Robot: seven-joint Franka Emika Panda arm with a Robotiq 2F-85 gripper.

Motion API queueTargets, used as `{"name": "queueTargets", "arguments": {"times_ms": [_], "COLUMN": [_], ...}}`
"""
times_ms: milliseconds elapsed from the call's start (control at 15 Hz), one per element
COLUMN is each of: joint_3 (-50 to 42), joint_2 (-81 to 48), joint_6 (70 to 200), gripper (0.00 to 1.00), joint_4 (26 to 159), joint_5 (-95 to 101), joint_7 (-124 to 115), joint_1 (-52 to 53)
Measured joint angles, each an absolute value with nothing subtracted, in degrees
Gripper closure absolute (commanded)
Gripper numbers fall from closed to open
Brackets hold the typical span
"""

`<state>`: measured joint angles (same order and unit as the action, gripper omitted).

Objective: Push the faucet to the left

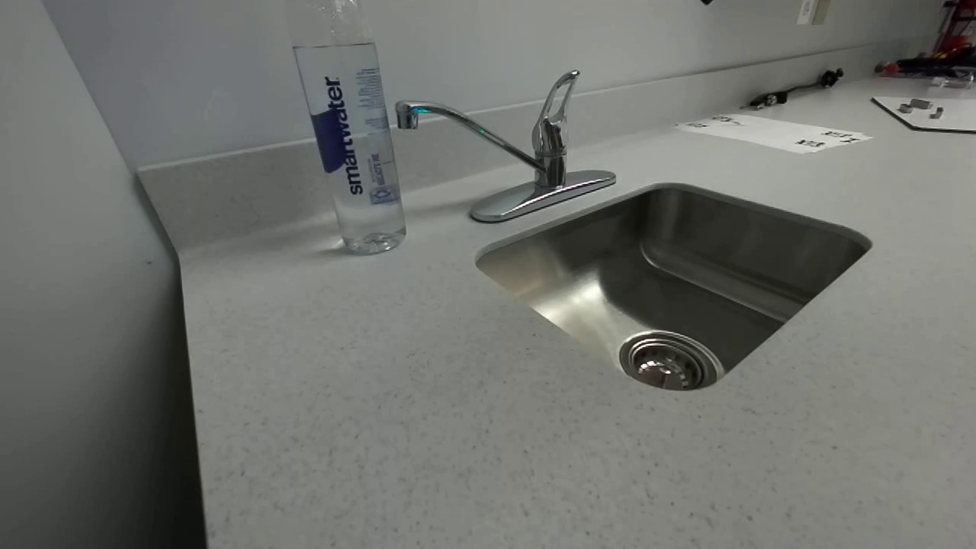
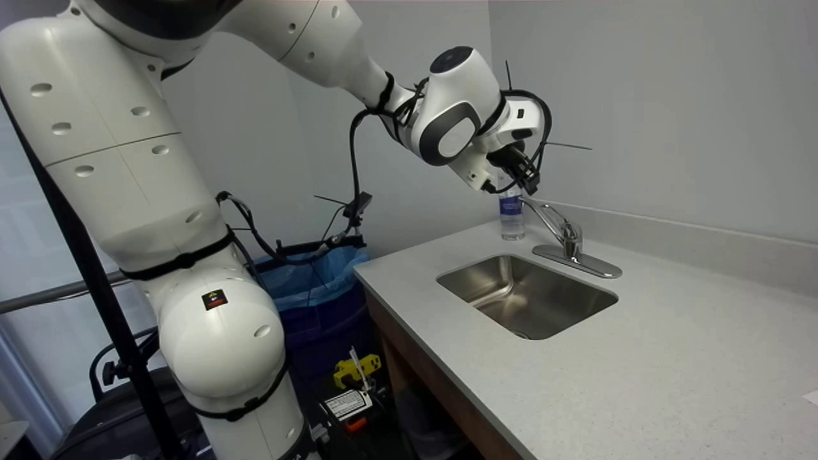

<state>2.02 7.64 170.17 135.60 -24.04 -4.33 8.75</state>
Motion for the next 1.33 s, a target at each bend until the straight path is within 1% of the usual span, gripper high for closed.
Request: {"name": "queueTargets", "arguments": {"times_ms": [267,333,1333], "joint_3": [2.02,2.02,2.02], "joint_2": [7.86,7.97,8.6], "joint_6": [170.17,170.17,170.14], "gripper": [0.05,0.01,0.0], "joint_4": [135.6,135.6,136.04], "joint_5": [-24.04,-24.04,-24.04], "joint_7": [-4.3,-4.29,-4.09], "joint_1": [8.8,8.81,9.63]}}
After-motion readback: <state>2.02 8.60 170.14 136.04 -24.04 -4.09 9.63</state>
